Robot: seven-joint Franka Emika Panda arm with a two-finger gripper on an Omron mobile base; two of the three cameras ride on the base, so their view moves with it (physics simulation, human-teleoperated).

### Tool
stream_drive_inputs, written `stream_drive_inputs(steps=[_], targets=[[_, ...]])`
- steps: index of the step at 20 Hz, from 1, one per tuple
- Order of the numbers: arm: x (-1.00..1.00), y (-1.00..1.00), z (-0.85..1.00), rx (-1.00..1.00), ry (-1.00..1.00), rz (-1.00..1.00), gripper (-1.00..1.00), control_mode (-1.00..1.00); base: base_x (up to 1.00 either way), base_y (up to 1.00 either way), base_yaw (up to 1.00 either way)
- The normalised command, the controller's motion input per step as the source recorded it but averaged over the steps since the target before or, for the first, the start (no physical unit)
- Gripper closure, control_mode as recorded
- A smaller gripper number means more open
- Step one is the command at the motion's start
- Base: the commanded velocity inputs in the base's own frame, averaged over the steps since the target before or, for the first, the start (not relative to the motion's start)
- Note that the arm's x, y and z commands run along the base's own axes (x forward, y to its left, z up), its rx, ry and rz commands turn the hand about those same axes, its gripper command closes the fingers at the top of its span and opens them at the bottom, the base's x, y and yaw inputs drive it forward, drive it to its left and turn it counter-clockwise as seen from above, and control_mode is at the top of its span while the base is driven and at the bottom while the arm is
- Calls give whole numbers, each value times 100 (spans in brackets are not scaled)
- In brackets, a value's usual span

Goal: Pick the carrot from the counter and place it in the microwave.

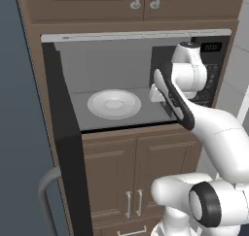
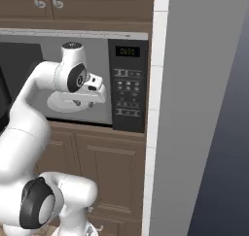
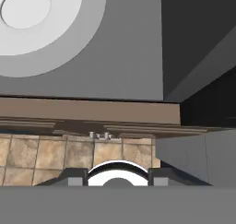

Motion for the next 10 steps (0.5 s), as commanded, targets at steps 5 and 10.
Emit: stream_drive_inputs(steps=[5, 10], targets=[[-10, 0, 0, 0, 0, 0, -100, 100, -30, -2, 1], [0, 0, 0, 0, 0, 0, -100, 100, -100, -17, 11]])
